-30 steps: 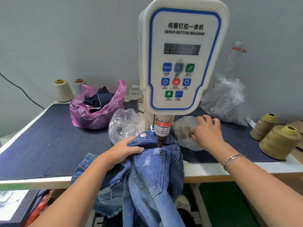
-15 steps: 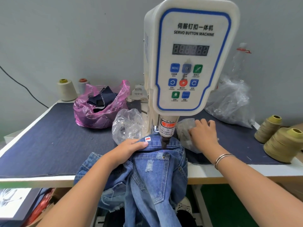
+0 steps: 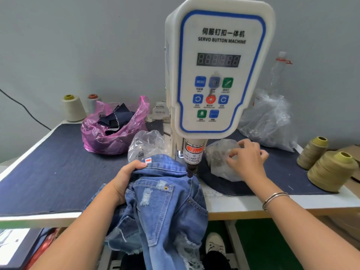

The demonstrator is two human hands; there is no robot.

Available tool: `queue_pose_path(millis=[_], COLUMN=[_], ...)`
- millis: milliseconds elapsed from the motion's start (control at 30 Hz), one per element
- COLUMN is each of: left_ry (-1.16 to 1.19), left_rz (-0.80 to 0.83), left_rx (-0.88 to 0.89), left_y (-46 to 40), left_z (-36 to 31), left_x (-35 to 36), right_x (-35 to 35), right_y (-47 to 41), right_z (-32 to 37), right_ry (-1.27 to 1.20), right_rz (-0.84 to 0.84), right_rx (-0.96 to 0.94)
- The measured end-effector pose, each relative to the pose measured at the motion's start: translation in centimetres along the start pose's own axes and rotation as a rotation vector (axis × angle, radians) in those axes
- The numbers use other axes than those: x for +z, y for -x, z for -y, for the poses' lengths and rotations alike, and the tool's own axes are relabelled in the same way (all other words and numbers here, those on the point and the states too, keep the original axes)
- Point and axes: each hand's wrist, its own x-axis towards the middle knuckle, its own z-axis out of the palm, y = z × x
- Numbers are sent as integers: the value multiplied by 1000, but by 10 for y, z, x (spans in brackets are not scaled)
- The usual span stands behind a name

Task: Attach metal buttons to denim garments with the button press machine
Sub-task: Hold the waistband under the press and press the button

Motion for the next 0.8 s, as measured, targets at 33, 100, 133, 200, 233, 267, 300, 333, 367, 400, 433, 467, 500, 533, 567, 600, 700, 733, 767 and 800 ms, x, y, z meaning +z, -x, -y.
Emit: queue_pose_path(millis=[33,100,133,200,233,267,300,333,367,400,433,467,500,533,567,600,700,733,767,800], left_ry=[21,54,67,81,74,57,23,-24,-84,-142,-198,-250,-294,-328,-352,-367,-356,-333,-313,-297], left_rz=[-1,6,10,20,24,29,45,64,77,86,92,94,90,85,79,73,80,84,85,86], left_rx=[15,43,47,49,47,32,6,-30,-61,-88,-112,-134,-150,-160,-168,-174,-182,-186,-189,-187], left_y=[-1,-2,-1,0,1,2,3,4,5,6,7,8,9,9,10,10,10,11,11,11], left_z=[0,1,0,1,0,1,1,1,0,0,-1,-2,-4,-5,-6,-6,-3,-2,-1,-1], left_x=[-2,-3,-2,-3,-4,-5,-6,-6,-7,-6,-6,-4,-2,0,1,2,0,-2,-3,-4], right_x=[-5,-14,-19,-27,-29,-28,-28,-27,-27,-26,-25,-24,-24,-24,-23,-21,-18,-19,-20,-20], right_y=[4,15,22,40,51,61,70,78,83,86,88,89,90,90,91,92,92,92,92,92], right_z=[0,3,9,28,40,50,57,63,67,68,69,70,71,72,74,76,79,80,81,82], right_ry=[-29,-74,-121,-287,-401,-528,-651,-763,-862,-929,-968,-991,-1019,-1055,-1094,-1135,-1266,-1307,-1338,-1355], right_rz=[-47,-169,-224,-158,-5,171,311,399,444,450,436,416,405,411,435,470,552,567,581,599], right_rx=[-3,-47,-71,-91,-82,-71,-40,9,60,94,111,121,137,160,187,214,303,328,346,360])
